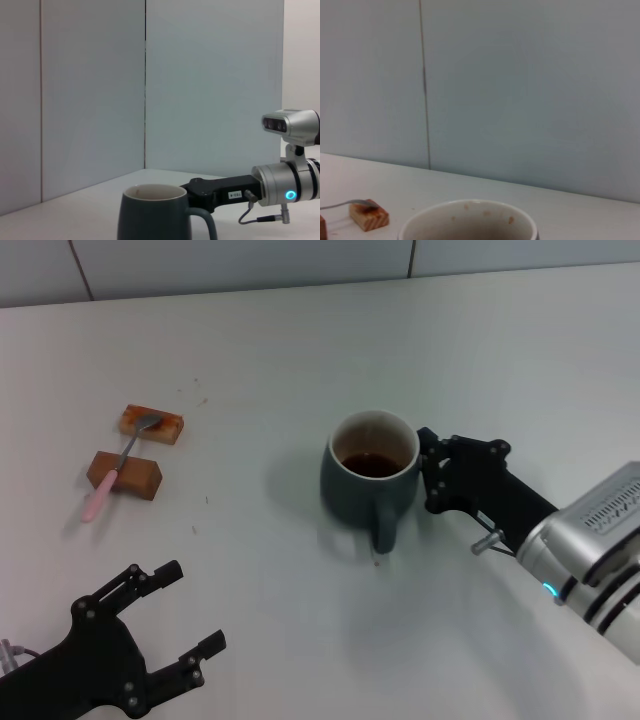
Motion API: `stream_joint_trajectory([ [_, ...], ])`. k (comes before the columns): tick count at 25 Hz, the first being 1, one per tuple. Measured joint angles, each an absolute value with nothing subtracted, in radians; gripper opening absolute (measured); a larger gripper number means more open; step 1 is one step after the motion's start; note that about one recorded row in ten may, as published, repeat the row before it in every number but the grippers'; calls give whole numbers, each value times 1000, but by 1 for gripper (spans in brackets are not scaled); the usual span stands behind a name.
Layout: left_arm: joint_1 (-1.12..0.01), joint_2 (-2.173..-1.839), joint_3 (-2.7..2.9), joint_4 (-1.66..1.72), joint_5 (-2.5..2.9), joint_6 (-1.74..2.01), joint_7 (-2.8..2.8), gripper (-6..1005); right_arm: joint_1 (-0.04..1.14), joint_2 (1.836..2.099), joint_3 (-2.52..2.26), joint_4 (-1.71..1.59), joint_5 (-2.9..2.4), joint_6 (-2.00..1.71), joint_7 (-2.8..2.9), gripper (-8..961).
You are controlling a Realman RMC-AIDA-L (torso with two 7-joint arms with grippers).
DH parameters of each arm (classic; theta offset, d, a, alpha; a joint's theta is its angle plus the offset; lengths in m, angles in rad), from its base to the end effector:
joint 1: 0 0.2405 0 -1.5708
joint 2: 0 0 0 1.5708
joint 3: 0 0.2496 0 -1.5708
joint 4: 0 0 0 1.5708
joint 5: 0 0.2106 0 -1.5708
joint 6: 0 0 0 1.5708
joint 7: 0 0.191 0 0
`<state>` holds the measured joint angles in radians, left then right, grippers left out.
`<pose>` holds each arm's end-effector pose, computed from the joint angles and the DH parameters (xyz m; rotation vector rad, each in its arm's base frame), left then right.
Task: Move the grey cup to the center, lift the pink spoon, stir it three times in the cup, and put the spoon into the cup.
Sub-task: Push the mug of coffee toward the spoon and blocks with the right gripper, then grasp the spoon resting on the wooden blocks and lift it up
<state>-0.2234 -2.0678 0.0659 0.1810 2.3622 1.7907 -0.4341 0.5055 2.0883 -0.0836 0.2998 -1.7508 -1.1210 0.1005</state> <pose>-0.2989 0.1952 -0.0644 -2.4411 -0.2891 -0.9520 0.2630 0.3272 -0.1301 -2.1004 0.5105 0.6903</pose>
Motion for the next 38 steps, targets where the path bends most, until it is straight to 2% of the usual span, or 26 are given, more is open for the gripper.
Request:
stream_joint_trajectory([
  [17,-224,-2069,66,181,2364,1790,-434,826,651,2091,-86,384,-1751,-1005,100,-1],
  [25,-224,-2069,66,181,2363,1790,-434,826,673,2092,-73,410,-1791,-966,100,-1],
  [32,-224,-2068,63,181,2358,1787,-434,826,557,2080,-83,372,-1816,-1143,101,-2],
  [37,-223,-2067,48,184,2356,1781,-434,827,397,2072,-105,274,-2049,-1419,118,44],
  [38,-223,-2067,47,184,2356,1781,-434,827,397,2072,-105,274,-2049,-1419,118,62],
])
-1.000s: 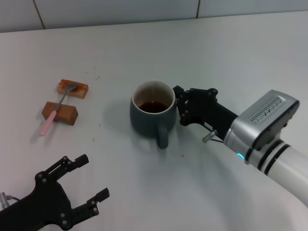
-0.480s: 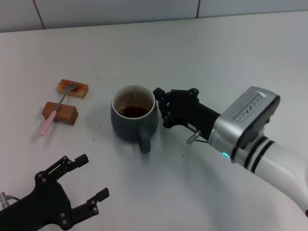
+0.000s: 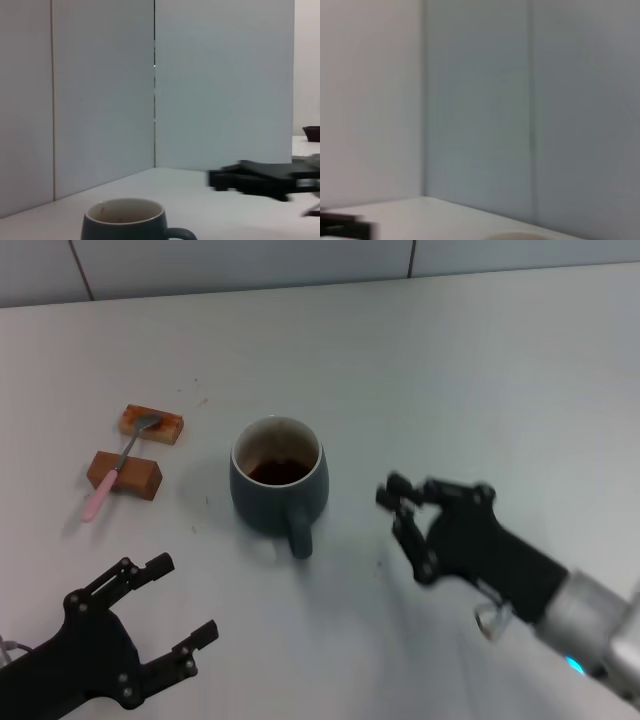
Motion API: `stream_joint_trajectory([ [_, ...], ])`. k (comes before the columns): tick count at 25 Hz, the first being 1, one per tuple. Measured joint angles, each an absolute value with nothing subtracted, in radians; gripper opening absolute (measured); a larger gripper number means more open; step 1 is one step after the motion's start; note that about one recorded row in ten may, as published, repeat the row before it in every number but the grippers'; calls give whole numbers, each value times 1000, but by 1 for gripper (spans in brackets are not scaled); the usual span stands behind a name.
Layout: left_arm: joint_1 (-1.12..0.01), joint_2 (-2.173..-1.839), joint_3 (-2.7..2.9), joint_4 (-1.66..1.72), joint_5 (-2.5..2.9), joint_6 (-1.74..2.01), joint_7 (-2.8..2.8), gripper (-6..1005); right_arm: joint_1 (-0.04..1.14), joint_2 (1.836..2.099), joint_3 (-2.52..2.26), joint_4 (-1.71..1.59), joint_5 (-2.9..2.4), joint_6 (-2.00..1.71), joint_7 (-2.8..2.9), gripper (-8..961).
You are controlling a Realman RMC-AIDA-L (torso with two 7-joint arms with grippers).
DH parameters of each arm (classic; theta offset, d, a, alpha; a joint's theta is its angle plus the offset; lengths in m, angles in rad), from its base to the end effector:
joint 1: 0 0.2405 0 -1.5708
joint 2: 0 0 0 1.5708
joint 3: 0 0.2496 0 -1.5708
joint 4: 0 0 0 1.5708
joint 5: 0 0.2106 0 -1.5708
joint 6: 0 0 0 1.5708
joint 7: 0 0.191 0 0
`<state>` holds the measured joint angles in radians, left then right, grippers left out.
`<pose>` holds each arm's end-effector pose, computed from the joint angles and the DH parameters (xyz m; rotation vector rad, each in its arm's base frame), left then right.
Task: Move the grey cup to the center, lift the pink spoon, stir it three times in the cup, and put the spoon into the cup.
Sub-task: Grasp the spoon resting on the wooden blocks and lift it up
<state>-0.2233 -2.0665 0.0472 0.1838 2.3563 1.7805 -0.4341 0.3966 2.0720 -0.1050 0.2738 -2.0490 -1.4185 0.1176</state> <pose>-0.3021 0.1991 -0.0618 -2.4175 -0.2951 -0.9344 0.2379 0.2635 -0.1238 -2.2453 0.2725 0.9388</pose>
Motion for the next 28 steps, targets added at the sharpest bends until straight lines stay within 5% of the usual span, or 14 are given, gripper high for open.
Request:
stream_joint_trajectory([
  [13,-224,-2068,-74,150,2356,1726,-441,827,283,2023,-117,240,-2250,-1545,241,359],
  [19,-186,-2067,-175,83,2356,1695,-497,826,281,2046,-109,165,-2245,-1540,264,681],
  [24,-166,-2066,-299,51,2356,1674,-638,826,291,2073,-109,88,-2244,-1543,303,792],
  [28,-167,-2067,-360,47,2356,1651,-768,826,297,2074,-111,82,-2245,-1544,308,792],
])
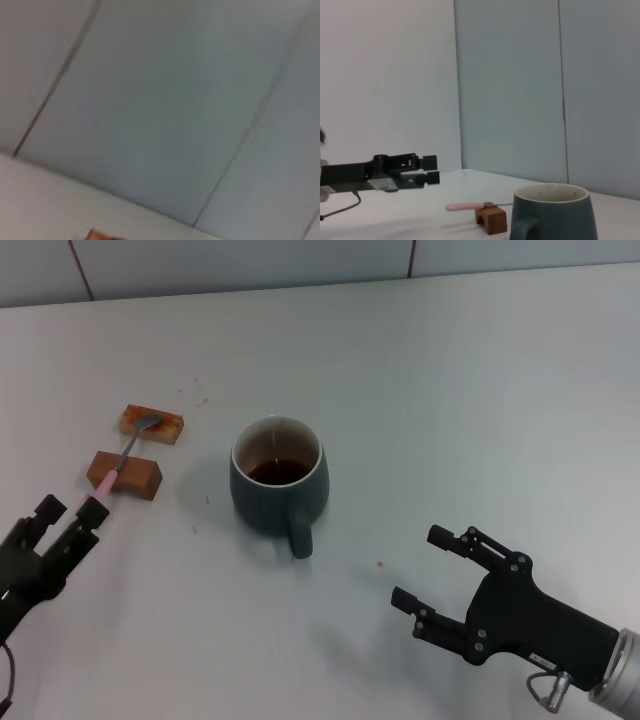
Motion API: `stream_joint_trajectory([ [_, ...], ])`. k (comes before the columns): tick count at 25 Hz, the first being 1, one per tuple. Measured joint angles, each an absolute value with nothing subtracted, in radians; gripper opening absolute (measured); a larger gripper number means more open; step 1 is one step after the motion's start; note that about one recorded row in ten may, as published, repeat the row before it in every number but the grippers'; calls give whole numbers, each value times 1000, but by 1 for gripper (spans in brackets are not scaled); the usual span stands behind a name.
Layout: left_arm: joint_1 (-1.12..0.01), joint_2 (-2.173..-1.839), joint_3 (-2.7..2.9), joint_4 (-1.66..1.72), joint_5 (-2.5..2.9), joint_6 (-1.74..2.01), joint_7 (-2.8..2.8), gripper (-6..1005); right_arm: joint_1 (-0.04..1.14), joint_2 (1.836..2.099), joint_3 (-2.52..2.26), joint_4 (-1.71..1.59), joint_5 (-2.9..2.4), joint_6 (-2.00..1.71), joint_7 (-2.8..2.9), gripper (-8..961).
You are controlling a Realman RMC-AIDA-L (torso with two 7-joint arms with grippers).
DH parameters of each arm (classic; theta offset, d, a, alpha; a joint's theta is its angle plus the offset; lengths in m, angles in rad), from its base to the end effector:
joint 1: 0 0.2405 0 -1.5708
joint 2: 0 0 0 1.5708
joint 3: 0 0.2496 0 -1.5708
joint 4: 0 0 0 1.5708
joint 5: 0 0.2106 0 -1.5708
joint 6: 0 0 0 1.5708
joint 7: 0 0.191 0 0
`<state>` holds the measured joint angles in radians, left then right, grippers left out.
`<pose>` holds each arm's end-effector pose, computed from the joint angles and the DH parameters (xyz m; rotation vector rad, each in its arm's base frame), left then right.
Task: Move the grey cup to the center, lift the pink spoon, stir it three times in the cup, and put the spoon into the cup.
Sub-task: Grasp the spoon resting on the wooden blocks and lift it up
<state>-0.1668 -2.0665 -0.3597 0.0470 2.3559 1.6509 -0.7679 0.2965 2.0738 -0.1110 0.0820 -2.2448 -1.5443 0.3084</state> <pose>-0.3302 0.2281 -0.0355 -1.9031 -0.8761 -1.1065 0.2720 0.2223 -0.1120 -2.3897 0.3351 0.9413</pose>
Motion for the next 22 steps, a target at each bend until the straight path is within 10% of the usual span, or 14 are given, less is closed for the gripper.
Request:
stream_joint_trajectory([
  [22,-171,-2070,-465,-12,2355,1449,-1235,827,304,2074,-115,60,-2251,-1551,310,793],
])
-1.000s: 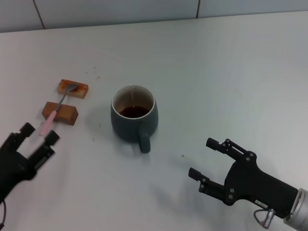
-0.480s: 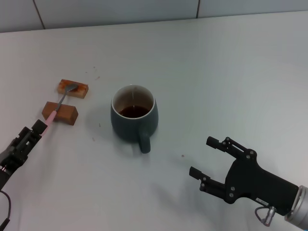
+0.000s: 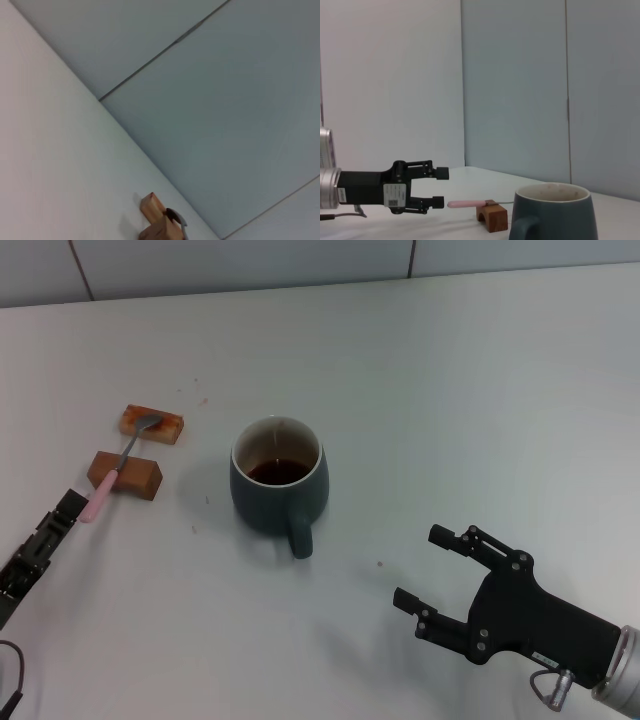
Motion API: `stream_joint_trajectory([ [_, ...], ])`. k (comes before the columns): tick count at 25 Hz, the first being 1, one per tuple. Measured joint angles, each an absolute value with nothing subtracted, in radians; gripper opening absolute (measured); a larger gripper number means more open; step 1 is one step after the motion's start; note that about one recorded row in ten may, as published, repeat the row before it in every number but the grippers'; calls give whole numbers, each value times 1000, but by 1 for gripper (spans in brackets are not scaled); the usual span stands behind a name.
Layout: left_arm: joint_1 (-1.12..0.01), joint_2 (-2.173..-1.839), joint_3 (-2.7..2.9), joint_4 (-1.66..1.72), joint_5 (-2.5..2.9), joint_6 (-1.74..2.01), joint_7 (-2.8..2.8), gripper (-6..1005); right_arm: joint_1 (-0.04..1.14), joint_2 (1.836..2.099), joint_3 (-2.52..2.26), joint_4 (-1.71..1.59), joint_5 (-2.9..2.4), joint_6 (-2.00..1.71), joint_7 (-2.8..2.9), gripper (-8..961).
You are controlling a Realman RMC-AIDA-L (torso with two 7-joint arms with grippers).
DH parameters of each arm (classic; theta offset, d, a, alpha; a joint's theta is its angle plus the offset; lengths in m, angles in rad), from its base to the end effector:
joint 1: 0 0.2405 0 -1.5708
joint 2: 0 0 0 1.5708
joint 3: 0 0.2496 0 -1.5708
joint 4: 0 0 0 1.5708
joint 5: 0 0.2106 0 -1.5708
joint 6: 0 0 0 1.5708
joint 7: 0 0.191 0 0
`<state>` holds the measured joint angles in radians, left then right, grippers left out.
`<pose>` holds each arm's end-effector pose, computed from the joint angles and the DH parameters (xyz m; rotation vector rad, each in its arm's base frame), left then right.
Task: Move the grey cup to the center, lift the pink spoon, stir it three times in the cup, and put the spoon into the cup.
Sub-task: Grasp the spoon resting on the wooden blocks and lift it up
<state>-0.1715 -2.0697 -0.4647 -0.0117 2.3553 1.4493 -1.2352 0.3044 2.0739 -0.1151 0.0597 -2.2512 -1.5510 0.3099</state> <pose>-0.3567 0.2457 -0.0445 -1.5596 -1.4646 -1.2617 0.2734 0.2245 -0.1100 -2.4040 0.3073 0.9286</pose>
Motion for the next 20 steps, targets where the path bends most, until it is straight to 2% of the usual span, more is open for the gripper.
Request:
stream_joint_trajectory([
  [20,-192,-2069,-466,-40,2357,1401,-1327,826,313,2072,-117,60,-2260,-1555,310,794],
])
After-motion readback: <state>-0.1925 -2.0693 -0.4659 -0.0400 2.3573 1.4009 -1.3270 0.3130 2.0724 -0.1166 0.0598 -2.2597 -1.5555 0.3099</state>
